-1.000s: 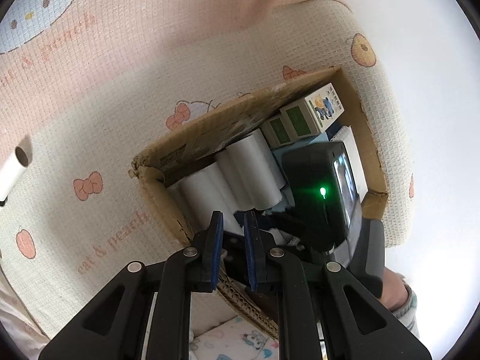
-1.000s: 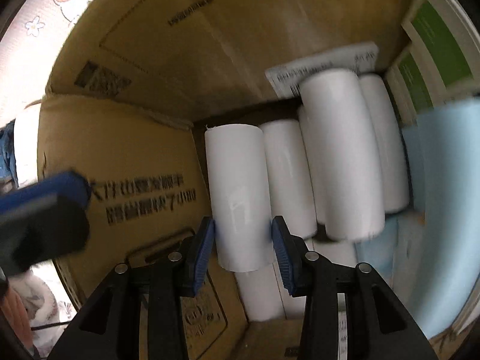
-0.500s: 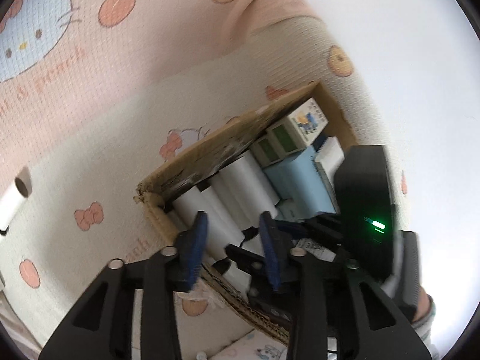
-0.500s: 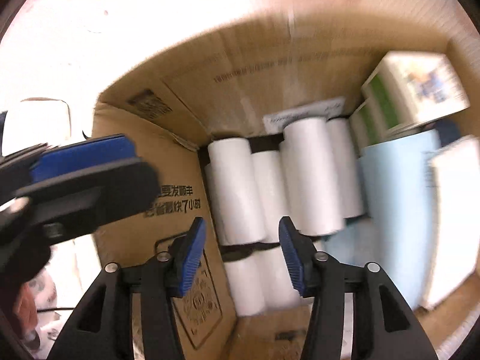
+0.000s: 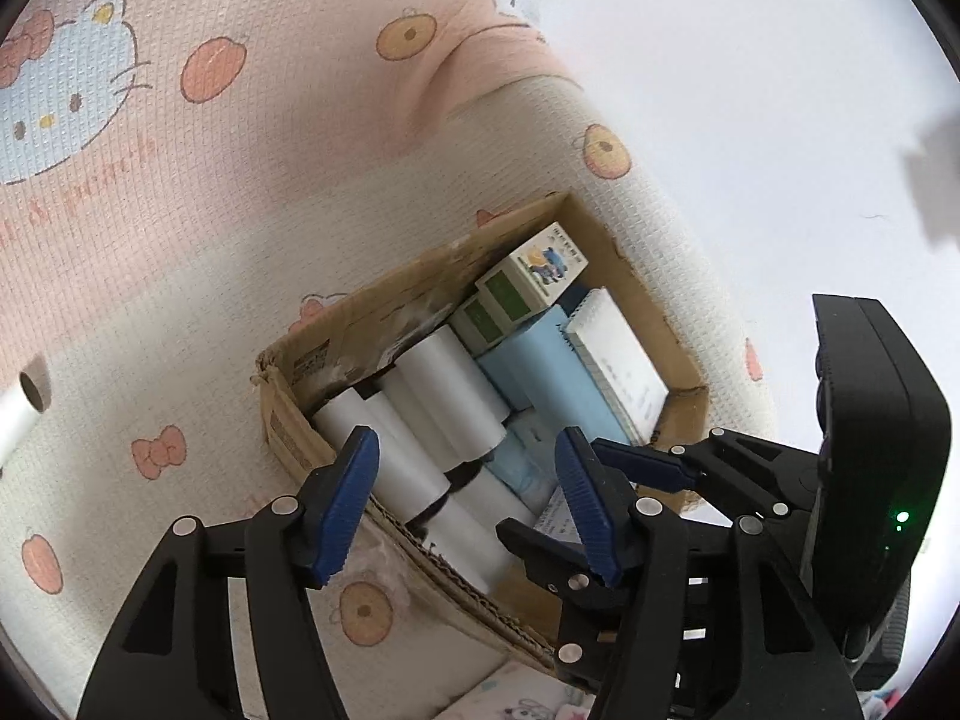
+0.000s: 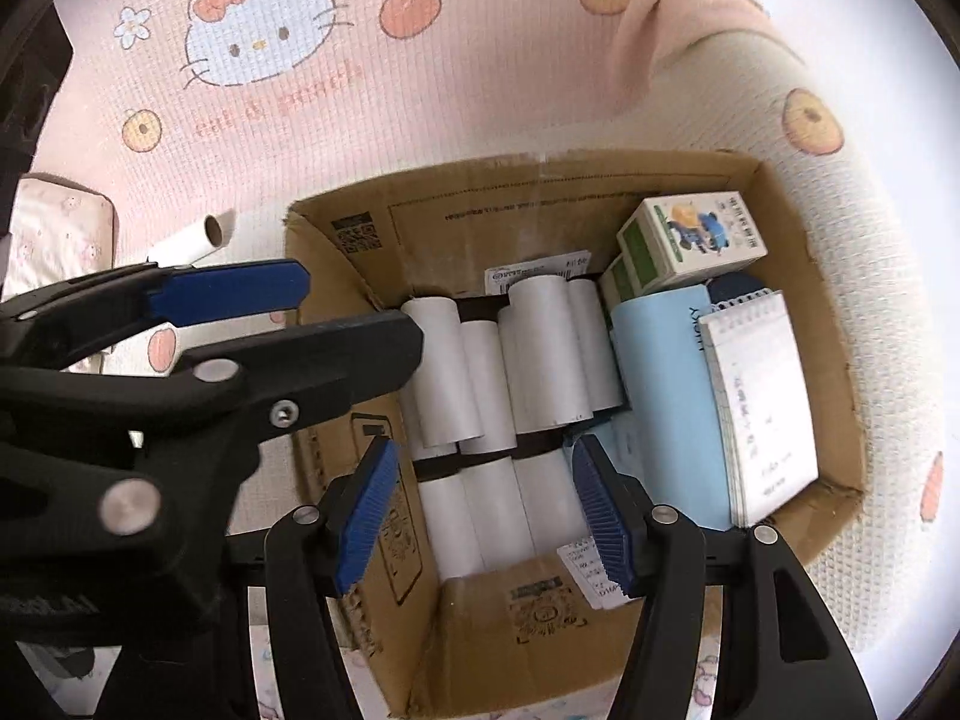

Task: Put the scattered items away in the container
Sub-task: 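Lower the tube into the box with the right gripper and open it, then move both grippers back to the remaining tubes on the mat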

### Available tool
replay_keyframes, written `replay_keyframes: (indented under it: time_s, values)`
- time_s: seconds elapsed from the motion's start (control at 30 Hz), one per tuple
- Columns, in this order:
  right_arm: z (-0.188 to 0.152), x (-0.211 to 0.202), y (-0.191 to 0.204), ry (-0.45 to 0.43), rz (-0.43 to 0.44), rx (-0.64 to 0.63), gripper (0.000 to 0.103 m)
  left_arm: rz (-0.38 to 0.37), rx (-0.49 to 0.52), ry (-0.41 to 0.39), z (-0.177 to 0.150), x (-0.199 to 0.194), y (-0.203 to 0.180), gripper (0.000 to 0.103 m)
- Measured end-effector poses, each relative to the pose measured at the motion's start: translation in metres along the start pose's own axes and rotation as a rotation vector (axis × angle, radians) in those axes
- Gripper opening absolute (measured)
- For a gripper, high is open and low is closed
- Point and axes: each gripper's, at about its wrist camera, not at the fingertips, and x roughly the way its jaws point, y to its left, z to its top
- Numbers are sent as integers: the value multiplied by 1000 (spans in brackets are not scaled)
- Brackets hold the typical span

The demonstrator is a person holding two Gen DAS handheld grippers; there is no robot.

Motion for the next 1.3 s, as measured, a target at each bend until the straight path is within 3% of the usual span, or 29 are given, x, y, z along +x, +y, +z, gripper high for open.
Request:
replay_keyframes:
  time_s: [0.2,0.33,0.43,0.63,0.73,0.8,0.93,1.1,1.3]
  values:
    - [-7,-36,13,-59,-36,6,58,6,29,-71,-17,-27,6,65]
    - [-19,-36,23,-113,-77,16,58,34,84,-137,-33,-53,15,65]
    - [-26,-44,38,-193,-134,-7,59,61,108,-197,-48,-73,26,65]
    - [-47,-51,62,-360,-135,-9,59,157,78,-322,-76,-106,58,65]
    - [-64,-59,76,-484,-175,-6,59,209,60,-312,-90,-111,75,65]
    - [-79,-61,87,-559,-158,0,60,220,33,-273,-100,-113,90,65]
    - [-95,-56,114,-593,-99,-73,64,264,8,-240,-125,-125,112,65]
    - [-94,-39,150,-597,-120,-214,65,257,-151,-247,-155,-146,148,65]
    - [-85,-12,184,-557,-61,-332,65,271,-377,-276,-176,-161,200,65]
